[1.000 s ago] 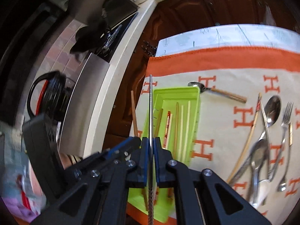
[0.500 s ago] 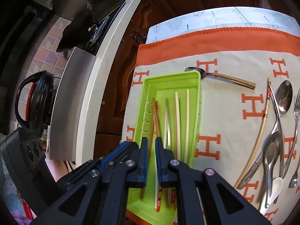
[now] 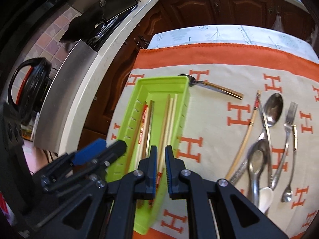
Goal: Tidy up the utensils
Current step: 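Lower both chopsticks into the green tray and open both tools, then move the left tool over the pile and close on a red-tipped wooden chopstick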
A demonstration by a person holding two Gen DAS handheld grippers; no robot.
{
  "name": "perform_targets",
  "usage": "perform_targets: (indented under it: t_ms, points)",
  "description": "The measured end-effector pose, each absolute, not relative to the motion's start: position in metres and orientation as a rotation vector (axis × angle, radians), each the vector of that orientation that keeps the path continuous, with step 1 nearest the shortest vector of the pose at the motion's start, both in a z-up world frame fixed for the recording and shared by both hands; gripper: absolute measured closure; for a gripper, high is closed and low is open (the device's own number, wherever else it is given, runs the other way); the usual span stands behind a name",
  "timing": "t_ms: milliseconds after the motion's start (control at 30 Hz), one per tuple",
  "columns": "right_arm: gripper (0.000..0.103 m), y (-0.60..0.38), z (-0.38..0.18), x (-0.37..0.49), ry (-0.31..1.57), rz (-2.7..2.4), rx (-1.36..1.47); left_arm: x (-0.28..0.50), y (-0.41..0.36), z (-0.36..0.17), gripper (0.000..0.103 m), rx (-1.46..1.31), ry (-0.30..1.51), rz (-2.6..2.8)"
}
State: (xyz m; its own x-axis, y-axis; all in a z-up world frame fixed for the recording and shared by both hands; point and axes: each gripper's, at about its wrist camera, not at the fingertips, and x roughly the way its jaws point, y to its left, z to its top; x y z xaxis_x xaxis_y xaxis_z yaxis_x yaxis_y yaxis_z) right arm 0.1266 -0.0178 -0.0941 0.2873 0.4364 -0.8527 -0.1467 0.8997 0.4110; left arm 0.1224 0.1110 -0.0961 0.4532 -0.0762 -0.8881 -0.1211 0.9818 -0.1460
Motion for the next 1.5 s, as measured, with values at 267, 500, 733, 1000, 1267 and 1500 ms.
perform_targets:
  t_ms: [267,500,733,1000,1267,1500]
  points:
    - [0.094,-0.044,-0.091,0.105,1.184,0.367,0.228,0.106,0.088,-0.087,0.064,-0.178,1.068,0.023]
    - [0.094,-0.074,-0.094,0.09,1.161,0.322,0.205,0.097,0.066,-0.092,0.064,-0.17,1.07,0.008]
    - [0.094,-0.108,-0.098,0.081,1.158,0.266,0.228,0.098,0.043,-0.103,0.064,-0.166,1.105,-0.035]
    - [0.094,-0.153,-0.105,0.08,1.15,0.199,0.274,0.109,0.012,-0.111,0.064,-0.142,1.132,-0.086]
    - [0.094,-0.188,-0.122,0.085,1.167,0.155,0.327,0.122,-0.011,-0.137,0.064,-0.138,1.183,-0.136]
    - [0.094,-0.198,-0.137,0.089,1.197,0.16,0.347,0.14,-0.03,-0.168,0.065,-0.141,1.253,-0.194]
